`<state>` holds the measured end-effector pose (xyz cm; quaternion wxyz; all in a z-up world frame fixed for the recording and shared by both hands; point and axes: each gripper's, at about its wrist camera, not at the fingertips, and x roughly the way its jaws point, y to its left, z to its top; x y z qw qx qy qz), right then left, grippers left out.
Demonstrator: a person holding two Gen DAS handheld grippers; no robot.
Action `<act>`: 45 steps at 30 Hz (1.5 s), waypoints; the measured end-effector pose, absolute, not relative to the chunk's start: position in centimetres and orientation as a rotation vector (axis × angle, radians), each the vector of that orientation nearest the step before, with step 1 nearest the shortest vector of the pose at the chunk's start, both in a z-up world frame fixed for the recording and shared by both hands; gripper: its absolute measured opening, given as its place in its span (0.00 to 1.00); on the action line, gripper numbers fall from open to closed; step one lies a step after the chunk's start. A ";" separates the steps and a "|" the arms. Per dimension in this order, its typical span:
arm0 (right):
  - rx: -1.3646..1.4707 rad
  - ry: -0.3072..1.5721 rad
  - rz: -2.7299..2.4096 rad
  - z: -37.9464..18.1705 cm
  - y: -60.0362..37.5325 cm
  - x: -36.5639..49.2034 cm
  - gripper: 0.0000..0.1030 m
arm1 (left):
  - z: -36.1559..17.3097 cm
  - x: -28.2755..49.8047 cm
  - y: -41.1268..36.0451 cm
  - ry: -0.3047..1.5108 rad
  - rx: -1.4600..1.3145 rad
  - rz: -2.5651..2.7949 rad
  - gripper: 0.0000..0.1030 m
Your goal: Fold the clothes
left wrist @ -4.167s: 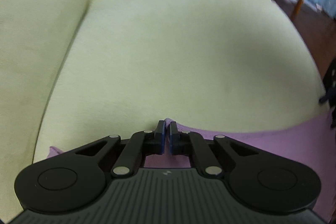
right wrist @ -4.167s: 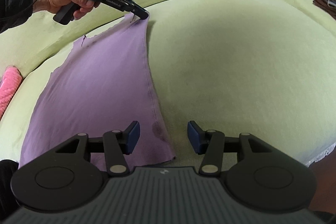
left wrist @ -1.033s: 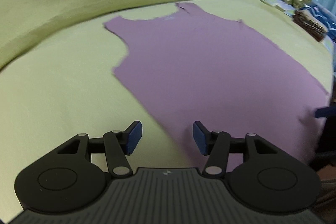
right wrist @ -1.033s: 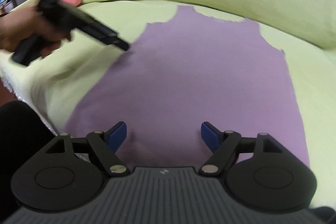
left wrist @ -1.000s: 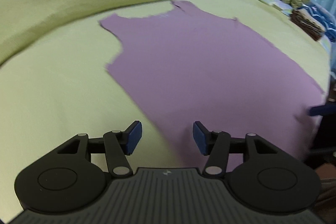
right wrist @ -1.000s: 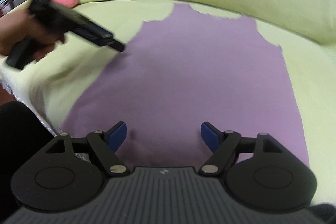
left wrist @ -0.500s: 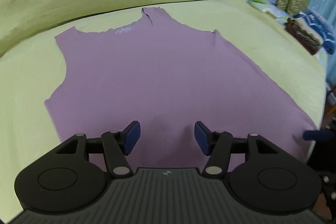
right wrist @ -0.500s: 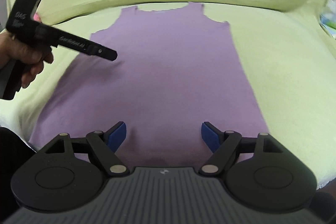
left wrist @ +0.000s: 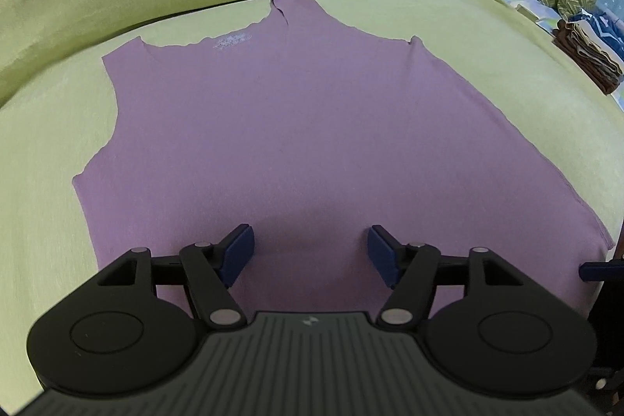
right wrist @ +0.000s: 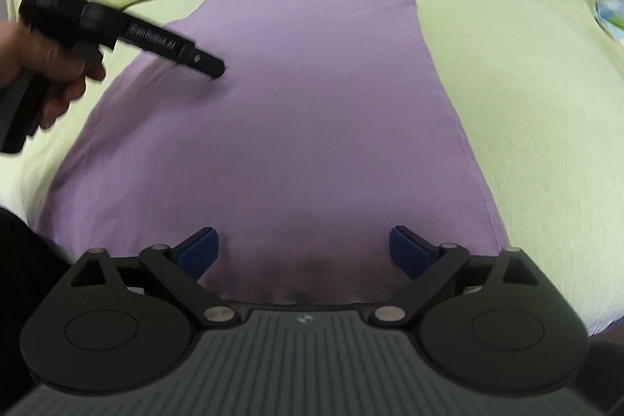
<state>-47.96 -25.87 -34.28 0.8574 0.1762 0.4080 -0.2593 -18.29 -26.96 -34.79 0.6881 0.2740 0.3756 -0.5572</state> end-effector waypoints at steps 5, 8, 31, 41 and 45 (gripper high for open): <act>0.267 0.893 -0.556 -34.9 -24.4 -46.9 1.00 | -34.8 -18.6 -26.4 0.837 0.630 -1.255 0.69; 0.281 0.886 -0.562 -34.8 -24.7 -46.7 1.00 | -34.7 -18.7 -25.5 0.838 0.626 -1.251 0.70; 0.222 0.826 -0.620 -35.0 -24.6 -46.0 0.96 | -34.8 -22.6 -10.5 0.962 0.574 -1.095 0.69; 0.219 0.708 -0.588 -33.8 -22.4 -47.6 0.94 | -32.6 -20.3 -6.5 0.943 0.441 -1.007 0.69; 0.158 0.686 -0.526 -33.7 -21.2 -47.2 0.95 | -32.4 -20.9 -6.4 0.932 0.501 -1.003 0.69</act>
